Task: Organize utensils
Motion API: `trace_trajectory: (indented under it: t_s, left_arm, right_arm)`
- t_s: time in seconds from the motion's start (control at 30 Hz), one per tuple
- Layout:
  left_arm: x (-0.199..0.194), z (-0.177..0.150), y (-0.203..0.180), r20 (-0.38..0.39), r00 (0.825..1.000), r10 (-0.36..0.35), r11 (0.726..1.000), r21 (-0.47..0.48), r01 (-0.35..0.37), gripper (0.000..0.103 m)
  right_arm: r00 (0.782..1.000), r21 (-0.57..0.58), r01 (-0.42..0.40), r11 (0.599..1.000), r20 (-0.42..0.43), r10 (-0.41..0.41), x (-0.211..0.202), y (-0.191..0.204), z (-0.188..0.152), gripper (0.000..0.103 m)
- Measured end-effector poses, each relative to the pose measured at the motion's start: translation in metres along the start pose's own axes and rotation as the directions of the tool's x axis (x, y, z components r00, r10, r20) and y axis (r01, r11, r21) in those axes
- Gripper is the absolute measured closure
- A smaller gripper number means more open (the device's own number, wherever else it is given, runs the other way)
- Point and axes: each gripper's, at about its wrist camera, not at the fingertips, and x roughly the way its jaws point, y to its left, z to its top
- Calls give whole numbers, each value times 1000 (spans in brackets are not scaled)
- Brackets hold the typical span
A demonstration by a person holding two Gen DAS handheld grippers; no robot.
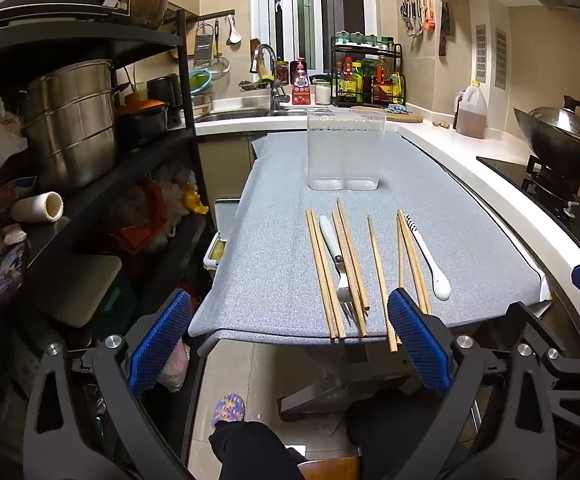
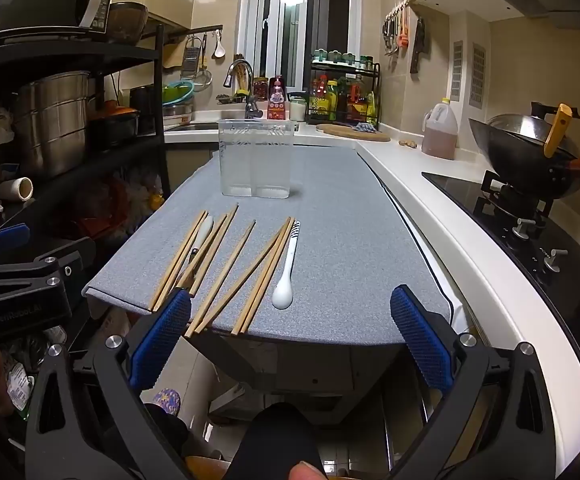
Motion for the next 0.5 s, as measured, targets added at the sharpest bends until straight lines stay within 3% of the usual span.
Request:
trace_trajectory:
  t_s: [0.5]
  left_arm:
    - [-1,-2,2,1,1000,-2,1000,4,2,8]
  right_arm:
    - [1000,2,-2,1000,6,2,-2,-1,0,5]
